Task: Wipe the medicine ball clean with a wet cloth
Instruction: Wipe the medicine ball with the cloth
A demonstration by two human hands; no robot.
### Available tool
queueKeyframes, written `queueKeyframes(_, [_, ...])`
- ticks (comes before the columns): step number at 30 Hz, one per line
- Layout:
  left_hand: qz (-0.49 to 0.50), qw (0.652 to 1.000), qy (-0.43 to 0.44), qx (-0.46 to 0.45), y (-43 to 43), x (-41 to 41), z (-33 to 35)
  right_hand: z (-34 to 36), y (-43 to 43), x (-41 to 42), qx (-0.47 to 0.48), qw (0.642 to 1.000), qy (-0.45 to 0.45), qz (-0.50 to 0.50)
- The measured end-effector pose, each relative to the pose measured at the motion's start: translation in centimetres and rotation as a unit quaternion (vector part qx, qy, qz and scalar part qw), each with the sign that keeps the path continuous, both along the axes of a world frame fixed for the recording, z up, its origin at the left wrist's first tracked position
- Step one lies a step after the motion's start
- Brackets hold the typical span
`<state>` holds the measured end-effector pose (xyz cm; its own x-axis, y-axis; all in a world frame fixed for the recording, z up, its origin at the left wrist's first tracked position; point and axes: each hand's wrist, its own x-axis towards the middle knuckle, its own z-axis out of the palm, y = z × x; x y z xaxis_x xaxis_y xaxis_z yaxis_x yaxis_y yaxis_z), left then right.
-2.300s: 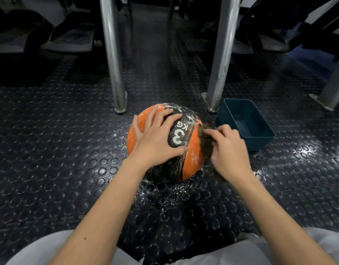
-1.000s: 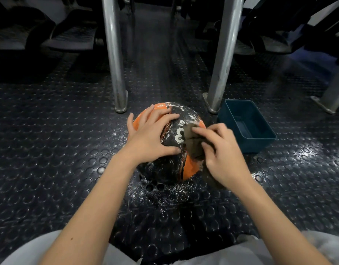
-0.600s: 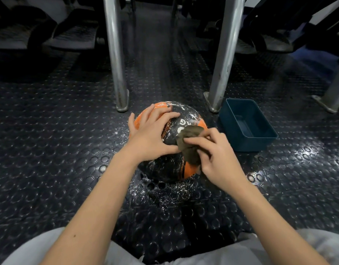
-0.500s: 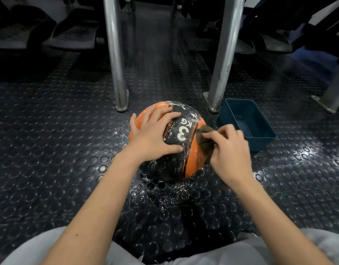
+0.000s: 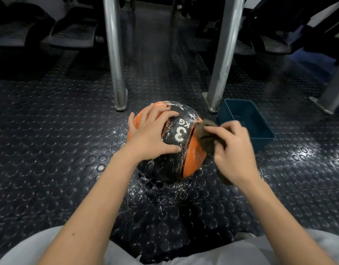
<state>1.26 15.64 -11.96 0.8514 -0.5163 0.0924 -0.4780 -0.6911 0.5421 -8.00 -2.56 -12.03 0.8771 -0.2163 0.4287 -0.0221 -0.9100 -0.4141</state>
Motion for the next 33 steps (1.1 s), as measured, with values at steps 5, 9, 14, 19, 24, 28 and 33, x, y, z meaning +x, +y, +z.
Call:
queueKeyframes(5, [-0.001,1.000,0.000,-0.002,0.0,-0.1,-0.1,-1.4,0.8,0.1,-0.001,0.998,0.038,0.045])
queueKeyframes(9, [-0.004,1.000,0.007,0.000,-0.2,-0.1,0.0,-0.3,-1.0,0.2,-0.016,0.998,0.013,-0.052])
queueKeyframes(14, [0.001,1.000,0.005,-0.005,0.0,-0.1,0.1,-1.0,0.8,0.4,0.007,0.997,0.010,0.078])
queueKeyframes(19, [-0.003,1.000,0.011,-0.004,-0.1,0.0,0.1,-0.9,-1.7,0.7,-0.051,0.991,0.101,-0.071])
queueKeyframes(24, [0.000,1.000,0.004,-0.006,-0.1,-0.2,0.1,-0.8,1.3,1.0,-0.030,0.998,0.007,0.059])
queueKeyframes(28, [-0.004,1.000,0.009,-0.007,-0.1,-0.2,0.1,-1.3,-1.3,1.0,-0.065,0.989,0.110,-0.073])
queueKeyframes(33, [-0.001,1.000,0.005,-0.008,-0.1,-0.2,0.1,-0.2,1.1,0.9,-0.004,0.998,-0.025,0.065])
